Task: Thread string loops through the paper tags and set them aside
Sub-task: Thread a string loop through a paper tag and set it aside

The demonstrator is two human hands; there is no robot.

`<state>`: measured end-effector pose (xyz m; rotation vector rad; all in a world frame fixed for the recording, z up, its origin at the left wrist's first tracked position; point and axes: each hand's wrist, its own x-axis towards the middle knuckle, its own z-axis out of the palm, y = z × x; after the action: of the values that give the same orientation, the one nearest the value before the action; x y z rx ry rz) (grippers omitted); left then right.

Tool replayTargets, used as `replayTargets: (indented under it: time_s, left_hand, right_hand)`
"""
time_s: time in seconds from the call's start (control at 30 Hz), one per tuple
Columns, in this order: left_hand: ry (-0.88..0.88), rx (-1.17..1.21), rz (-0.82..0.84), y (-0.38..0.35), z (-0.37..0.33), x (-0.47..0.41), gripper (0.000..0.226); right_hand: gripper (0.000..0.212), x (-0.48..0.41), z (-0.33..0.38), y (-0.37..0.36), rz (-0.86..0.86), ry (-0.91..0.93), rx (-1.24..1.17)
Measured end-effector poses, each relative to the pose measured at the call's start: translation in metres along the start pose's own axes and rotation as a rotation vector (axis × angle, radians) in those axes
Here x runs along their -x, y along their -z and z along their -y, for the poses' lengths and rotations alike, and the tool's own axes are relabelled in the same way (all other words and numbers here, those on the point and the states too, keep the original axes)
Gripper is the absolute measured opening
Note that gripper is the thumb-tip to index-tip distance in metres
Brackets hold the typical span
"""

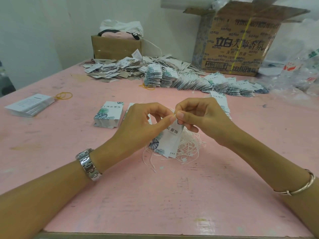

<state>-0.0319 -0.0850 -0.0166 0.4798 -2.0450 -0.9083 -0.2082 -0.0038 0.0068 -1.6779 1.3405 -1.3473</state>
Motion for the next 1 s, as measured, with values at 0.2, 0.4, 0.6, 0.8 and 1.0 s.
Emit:
replayTargets:
  time_s: [0.2, 0.4, 0.6, 0.8, 1.0]
  left_hand:
    - [-0.007, -0.018, 0.003, -0.0004, 0.0009, -0.0002, 0.008]
    - [0.009, -0.015, -0.005, -0.0008, 0.0004, -0.0016, 0.007]
    - [0.008, -0.029, -0.037, -0.0021, 0.0017, -0.0032, 0.004]
    - [-0.016, -0.012, -0.038, -0.0016, 0.0003, -0.0046, 0.005]
    - [-0.027, -0.014, -0.027, -0.0004, -0.0009, -0.0046, 0.012]
  right_hand:
    - [0.016, 0.0001, 0.0006, -0.0008, -0.008, 0.036, 0.072]
    - [0.005, -0.0003, 0.0001, -0.0015, -0.063, 0.059, 0.142]
    - [0.007, -0.0013, 0.0016, -0.0026, -0.127, 0.011, 0.059]
    - [0.005, -0.0015, 0.0024, -0.0001, -0.123, -0.021, -0.010]
    - [0.005, -0.0002, 0.0031, -0.0011, -0.067, -0.026, -0.047]
